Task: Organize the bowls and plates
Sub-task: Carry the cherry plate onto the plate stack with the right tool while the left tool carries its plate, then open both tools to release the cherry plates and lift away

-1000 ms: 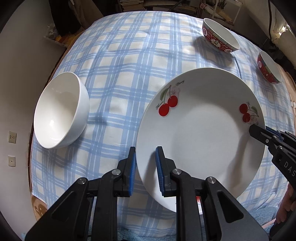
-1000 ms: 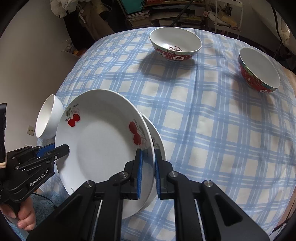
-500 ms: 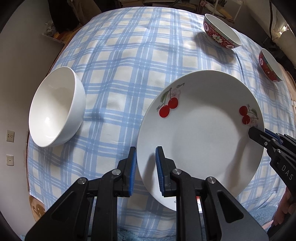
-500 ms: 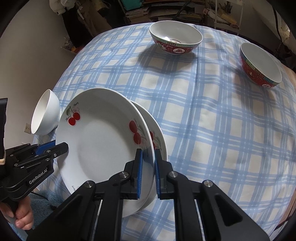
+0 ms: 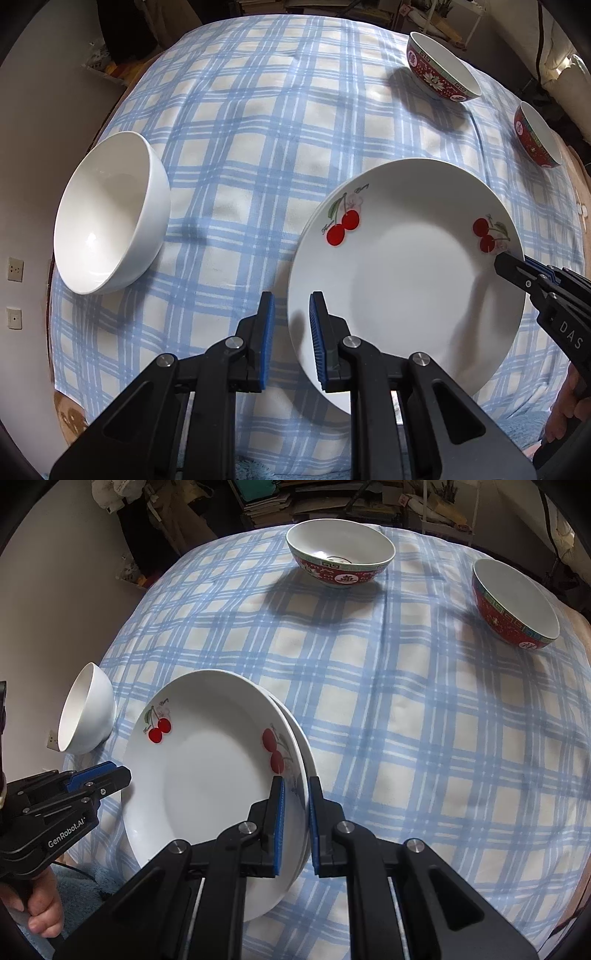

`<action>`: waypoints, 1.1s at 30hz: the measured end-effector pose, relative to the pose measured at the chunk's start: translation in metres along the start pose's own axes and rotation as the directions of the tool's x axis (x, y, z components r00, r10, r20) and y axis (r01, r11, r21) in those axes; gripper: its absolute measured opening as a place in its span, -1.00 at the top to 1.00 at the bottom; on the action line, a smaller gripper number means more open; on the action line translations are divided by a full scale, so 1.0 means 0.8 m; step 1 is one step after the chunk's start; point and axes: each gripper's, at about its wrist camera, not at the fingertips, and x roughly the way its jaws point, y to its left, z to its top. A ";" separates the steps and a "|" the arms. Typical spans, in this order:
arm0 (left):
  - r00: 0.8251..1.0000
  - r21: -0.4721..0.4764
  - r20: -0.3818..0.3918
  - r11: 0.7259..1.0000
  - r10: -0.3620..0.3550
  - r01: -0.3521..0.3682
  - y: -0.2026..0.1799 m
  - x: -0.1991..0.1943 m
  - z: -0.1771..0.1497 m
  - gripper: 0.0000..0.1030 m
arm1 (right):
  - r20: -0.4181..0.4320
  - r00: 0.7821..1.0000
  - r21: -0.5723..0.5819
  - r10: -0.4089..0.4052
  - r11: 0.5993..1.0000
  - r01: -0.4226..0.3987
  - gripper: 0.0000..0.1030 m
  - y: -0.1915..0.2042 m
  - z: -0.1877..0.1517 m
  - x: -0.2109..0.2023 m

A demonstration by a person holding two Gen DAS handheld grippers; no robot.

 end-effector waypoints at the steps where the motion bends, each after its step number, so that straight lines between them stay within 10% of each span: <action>1: 1.000 -0.002 0.000 1.000 -0.002 0.002 0.001 -0.001 0.000 0.64 | -0.002 1.000 0.001 0.000 1.000 0.000 0.73 0.000 0.000 -0.001; 29: 1.000 -0.017 0.000 1.000 0.006 -0.006 0.011 -0.006 -0.003 0.58 | 0.043 0.998 -0.067 -0.040 0.997 0.043 0.56 0.021 0.002 -0.017; 33: 0.997 -0.004 0.058 0.999 0.042 -0.042 0.014 -0.032 -0.010 0.47 | 0.053 0.998 -0.080 -0.040 0.996 0.044 0.16 0.030 0.001 -0.020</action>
